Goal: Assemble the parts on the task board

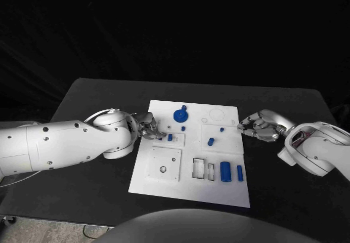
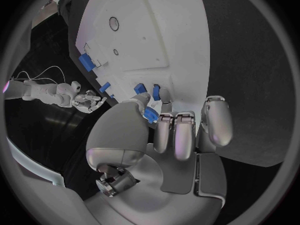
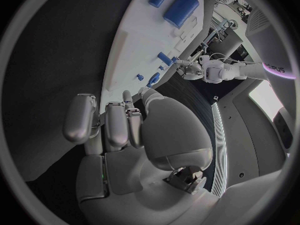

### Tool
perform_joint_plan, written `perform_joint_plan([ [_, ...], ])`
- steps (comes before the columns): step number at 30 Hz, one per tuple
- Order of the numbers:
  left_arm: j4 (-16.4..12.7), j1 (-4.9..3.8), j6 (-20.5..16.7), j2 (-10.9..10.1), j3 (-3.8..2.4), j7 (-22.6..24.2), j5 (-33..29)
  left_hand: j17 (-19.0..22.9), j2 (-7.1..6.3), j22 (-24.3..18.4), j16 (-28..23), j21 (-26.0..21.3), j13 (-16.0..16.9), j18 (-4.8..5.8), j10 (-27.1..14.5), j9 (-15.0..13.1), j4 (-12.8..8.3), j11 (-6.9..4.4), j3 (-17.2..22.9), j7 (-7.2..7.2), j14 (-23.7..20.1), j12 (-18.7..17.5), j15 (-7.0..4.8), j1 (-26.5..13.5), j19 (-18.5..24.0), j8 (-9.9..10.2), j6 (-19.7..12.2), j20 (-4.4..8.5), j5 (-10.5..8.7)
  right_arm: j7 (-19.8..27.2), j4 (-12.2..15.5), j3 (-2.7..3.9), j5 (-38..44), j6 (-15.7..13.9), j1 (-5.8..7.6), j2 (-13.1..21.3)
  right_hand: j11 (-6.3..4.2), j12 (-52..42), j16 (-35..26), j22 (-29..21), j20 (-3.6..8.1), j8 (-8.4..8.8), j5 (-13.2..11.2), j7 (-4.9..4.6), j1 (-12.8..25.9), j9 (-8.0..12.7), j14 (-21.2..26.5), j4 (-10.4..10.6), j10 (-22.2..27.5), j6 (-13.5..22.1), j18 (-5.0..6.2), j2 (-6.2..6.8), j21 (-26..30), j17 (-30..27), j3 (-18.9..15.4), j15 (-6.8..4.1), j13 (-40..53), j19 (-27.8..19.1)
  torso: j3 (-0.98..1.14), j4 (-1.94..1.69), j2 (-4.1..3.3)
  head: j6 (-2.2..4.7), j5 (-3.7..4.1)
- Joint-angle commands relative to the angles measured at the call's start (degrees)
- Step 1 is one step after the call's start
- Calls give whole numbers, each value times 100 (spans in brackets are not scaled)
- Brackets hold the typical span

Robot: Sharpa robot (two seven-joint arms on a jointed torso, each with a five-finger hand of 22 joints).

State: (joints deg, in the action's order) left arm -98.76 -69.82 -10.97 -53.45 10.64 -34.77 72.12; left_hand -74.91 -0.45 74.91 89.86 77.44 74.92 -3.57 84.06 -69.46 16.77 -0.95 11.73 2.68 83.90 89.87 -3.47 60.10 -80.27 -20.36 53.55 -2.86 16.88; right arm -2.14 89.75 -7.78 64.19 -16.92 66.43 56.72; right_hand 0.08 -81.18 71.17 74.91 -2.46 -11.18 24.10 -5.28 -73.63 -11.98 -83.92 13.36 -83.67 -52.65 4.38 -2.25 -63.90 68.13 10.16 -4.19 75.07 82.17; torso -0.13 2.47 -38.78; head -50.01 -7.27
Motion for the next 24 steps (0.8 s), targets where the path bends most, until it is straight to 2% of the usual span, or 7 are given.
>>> perform_joint_plan([
  [1, 6, 6, 53, 15, 5, 33, -30, -1509, 72, 1053, 14, -39, 1508, 17, 594, 71, 11, 54, -189, 53, 610, 13, 60, -359, 6, 63, 7, -63, -173, 1, 1, 0, 9, 62, -5, 2, 15, 20, -39, 712, -5, 29, 20, -23, -52, -5, -233, -1, -28, 3, 76, 12, 20, -7, 19, 45, 426, -37, 0, 0, -3, 1, 1],
  [3, 9, 6, 26, 13, 5, 56, -48, -1509, 177, 1054, 14, -38, 1508, 16, 594, 115, 11, 61, -373, 56, 610, 13, 70, -680, 3, 94, 35, -74, -162, 1, 1, 0, 9, 62, -5, 2, 15, 20, -39, 712, -5, 29, 20, -23, -52, -5, -233, -1, -28, 3, 76, 12, 20, -7, 19, 45, 426, -37, -1, 0, -2, 1, 4],
  [7, 13, 6, -41, 10, 6, 116, -85, -1509, 299, 1058, 14, -28, 1508, 17, 594, 130, 14, 64, -613, 57, 610, 13, 72, -1000, -6, 91, 83, -83, -224, 1, 1, 0, 9, 61, -5, 3, 16, 21, -40, 711, -5, 30, 32, -23, -55, -7, -233, -5, -28, 3, 76, 13, 22, -10, 23, 46, 425, -37, -1, -1, -1, 1, 1],
  [11, 18, 6, -87, 10, 6, 159, -113, -1509, 443, 1064, 14, -13, 1508, 20, 594, 98, 16, 59, -889, 50, 610, 13, 71, -1305, -20, 40, 140, -82, -411, 0, 2, 0, 9, 63, -6, 4, 16, 21, -40, 711, -5, 30, 32, -23, -55, -7, -233, -5, -28, 3, 76, 13, 22, -10, 23, 46, 425, -37, -2, 0, -2, 1, -3],
  [17, 41, 6, -106, 6, 6, 162, -135, -1509, 651, 1068, 14, -1, 1508, 23, 594, -105, 7, 34, -1217, 13, 610, 13, 48, -1503, -33, -186, 227, -71, -751, -6, 2, 0, 9, 71, -6, 4, 16, 21, -40, 711, -5, 30, 32, -23, -55, -7, -233, -5, -28, 3, 76, 13, 22, -10, 23, 46, 425, -37, -1, 2, -1, 1, -7],
  [21, 52, 6, -141, -2, 6, 186, -197, -1509, 761, 1068, 14, 1, 1508, 23, 594, -211, 6, 23, -1314, 1, 610, 13, 40, -1505, -35, -284, 221, -62, -802, -11, 0, 0, 9, 73, -7, 6, 17, 23, -43, 709, -6, 32, 47, -24, -58, -10, -233, -10, -26, 2, 78, 14, 31, -14, 28, 47, 423, -39, -2, 4, -2, 1, -1],
  [24, 54, 6, -196, -4, 7, 251, -240, -1509, 862, 1072, 14, 11, 1508, 25, 594, -264, 6, 17, -1349, -6, 610, 13, 36, -1489, -43, -329, 205, -56, -759, -13, -2, 0, 9, 70, -7, 5, 17, 23, -43, 709, -6, 32, 47, -24, -58, -10, -233, -10, -26, 2, 78, 14, 31, -14, 28, 47, 423, -39, -2, 6, 0, 1, -3],
])
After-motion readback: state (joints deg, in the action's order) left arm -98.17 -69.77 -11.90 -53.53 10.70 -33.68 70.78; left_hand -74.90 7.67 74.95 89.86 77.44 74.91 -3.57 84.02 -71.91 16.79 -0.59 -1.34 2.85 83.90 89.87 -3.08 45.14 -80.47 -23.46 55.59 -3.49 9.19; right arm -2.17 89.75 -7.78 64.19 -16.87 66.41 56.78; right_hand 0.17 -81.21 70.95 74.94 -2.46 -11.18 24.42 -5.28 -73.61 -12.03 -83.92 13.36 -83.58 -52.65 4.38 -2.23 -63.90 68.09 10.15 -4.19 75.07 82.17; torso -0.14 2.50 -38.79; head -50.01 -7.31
